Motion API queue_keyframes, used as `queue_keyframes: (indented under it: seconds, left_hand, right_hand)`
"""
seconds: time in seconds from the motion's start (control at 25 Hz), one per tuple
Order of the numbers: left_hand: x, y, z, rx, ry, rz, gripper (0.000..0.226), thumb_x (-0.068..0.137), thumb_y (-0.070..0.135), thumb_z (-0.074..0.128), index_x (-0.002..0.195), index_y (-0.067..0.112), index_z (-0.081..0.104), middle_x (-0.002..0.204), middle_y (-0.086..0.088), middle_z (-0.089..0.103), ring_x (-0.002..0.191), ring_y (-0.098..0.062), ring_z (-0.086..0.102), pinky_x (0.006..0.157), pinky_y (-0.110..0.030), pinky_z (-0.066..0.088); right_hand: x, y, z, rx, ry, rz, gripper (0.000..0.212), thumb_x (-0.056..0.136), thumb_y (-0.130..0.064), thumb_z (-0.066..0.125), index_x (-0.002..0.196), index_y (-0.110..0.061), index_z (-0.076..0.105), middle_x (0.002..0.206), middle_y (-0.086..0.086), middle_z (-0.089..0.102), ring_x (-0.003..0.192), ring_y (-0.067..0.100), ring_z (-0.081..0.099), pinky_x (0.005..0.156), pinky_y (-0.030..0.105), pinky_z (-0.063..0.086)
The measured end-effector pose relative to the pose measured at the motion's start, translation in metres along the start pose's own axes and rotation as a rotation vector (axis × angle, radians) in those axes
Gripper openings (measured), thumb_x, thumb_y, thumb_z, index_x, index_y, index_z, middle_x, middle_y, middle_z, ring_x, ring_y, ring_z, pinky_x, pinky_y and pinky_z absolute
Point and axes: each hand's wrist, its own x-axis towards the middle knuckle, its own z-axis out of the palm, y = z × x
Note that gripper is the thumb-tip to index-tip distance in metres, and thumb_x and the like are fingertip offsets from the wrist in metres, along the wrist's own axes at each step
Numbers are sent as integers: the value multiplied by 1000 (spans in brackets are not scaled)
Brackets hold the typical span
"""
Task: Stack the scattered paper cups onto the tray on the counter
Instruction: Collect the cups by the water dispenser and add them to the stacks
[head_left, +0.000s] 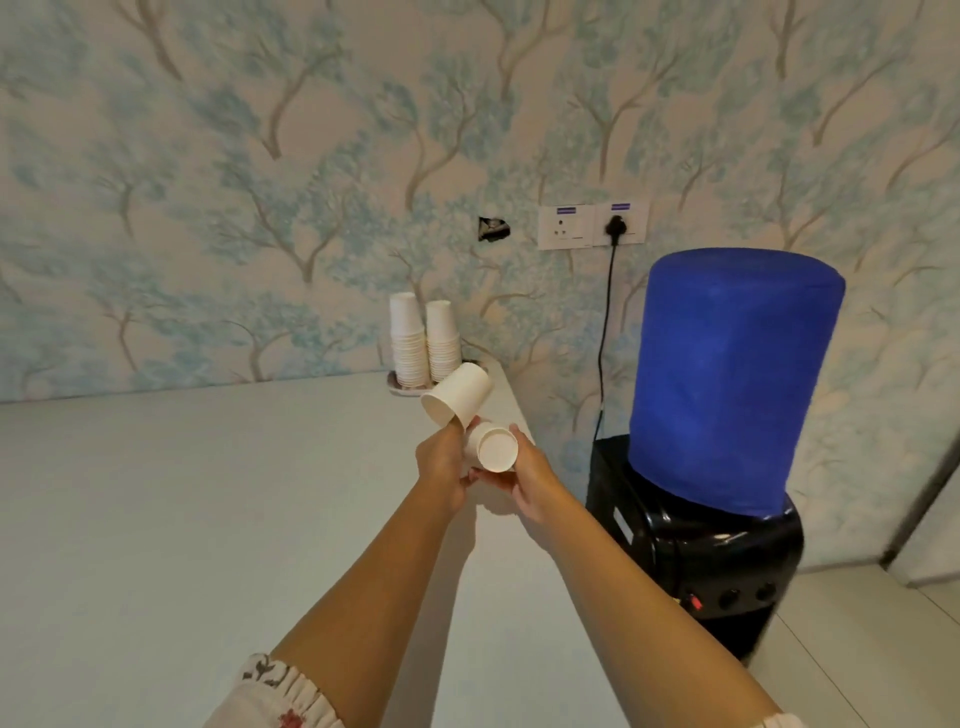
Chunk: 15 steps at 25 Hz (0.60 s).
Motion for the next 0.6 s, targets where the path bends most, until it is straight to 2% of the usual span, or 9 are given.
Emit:
queue_keyframes:
  seconds: [0.12,0.16,0.24,0.32,0.44,0.52,0.6]
  left_hand:
    - [20,20,-24,-39,146,40,20,84,26,73,99,14,66,100,-8,68,87,-28,65,78,-45,58]
    - [27,25,-30,-45,174,53,23,85,26,73,102,13,64,102,-9,67,90,-31,65,81,-47,58]
    - [42,32,-40,-66,194,71,23,87,26,71,105,14,62,105,-11,66,92,-35,65,78,-47,59]
    - [54,35,-44,-70,181,80,24,91,27,67,110,14,61,107,-12,65,93,-36,66,76,-48,59]
    - [79,34,-46,-43,150,106,31,95,30,60,122,15,57,113,-11,63,101,-35,64,80,-49,58]
    - [99,32,-46,-17,192,128,33,97,35,55,124,16,56,113,-11,64,101,-33,63,86,-51,56]
    - [119,28,-47,17,268,124,35,99,42,49,116,13,58,105,-11,67,97,-33,65,94,-52,52]
  right_hand:
    - [13,7,34,-74,29,-20,53,100,-52,44,132,-10,51,120,20,64,97,38,69,80,51,60]
    - [17,8,44,-84,26,-32,54,97,-56,46,132,-14,49,121,18,63,98,39,69,79,51,60]
    - [24,11,61,-162,18,-62,54,92,-61,53,127,-20,49,118,14,63,92,36,72,76,47,62]
    - [31,15,68,-341,34,-131,50,87,-58,62,121,-23,50,112,8,67,86,26,74,68,39,61]
    - [55,25,74,-519,109,-309,44,84,-48,71,115,-26,51,104,-2,65,86,12,67,64,25,55]
    - [73,23,76,-507,157,-394,41,85,-42,72,116,-26,51,104,-4,64,87,9,64,60,16,50]
    - [93,17,76,-450,206,-459,41,84,-37,75,117,-24,52,109,-2,64,92,13,63,62,15,47]
